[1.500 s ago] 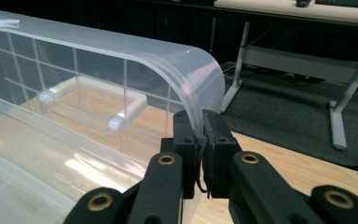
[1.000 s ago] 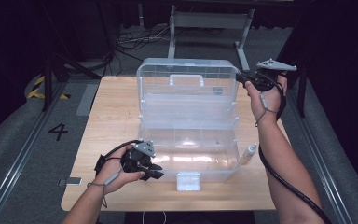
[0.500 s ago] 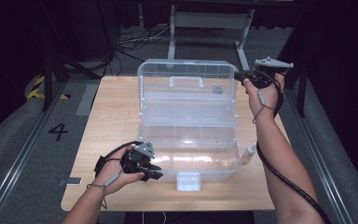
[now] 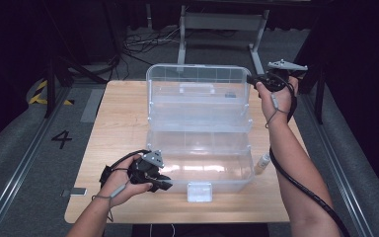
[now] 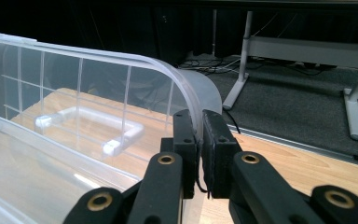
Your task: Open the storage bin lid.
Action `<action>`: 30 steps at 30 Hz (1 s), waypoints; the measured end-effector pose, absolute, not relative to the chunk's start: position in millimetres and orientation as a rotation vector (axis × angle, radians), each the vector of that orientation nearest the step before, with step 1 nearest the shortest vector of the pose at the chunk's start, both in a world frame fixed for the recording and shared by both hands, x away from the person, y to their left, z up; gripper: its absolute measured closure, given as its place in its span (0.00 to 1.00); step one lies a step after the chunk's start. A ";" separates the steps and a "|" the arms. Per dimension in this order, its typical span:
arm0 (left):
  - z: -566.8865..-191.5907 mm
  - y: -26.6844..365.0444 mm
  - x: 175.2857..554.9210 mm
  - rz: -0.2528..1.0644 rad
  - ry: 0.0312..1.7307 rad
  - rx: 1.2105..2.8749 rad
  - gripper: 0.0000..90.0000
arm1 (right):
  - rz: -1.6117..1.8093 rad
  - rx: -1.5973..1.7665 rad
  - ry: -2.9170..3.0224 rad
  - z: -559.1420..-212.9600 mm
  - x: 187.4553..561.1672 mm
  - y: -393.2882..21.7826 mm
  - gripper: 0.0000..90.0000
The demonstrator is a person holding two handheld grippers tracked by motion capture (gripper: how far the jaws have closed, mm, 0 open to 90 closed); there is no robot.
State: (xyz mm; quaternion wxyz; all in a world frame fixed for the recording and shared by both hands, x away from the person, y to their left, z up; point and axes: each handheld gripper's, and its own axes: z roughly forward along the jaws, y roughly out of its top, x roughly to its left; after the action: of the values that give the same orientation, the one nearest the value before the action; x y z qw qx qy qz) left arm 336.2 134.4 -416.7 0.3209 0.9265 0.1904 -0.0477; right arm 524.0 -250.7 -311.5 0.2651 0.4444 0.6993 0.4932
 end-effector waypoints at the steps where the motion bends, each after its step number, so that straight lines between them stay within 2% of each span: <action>1: -416.7 134.3 336.2 -0.128 0.501 2.433 0.84 | 1.332 1.201 1.889 -311.5 524.0 -250.7 0.95; 30: -417.0 135.0 336.8 -0.126 0.495 2.433 0.84 | 1.344 1.198 1.791 -337.5 541.1 -245.3 0.94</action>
State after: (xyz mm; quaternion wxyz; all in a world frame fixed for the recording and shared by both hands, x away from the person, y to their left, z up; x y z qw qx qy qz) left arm 336.8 135.0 -417.0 0.3217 0.9266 0.1886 -0.0482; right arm 541.1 -245.3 -337.5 0.2967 0.4505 0.6736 0.5053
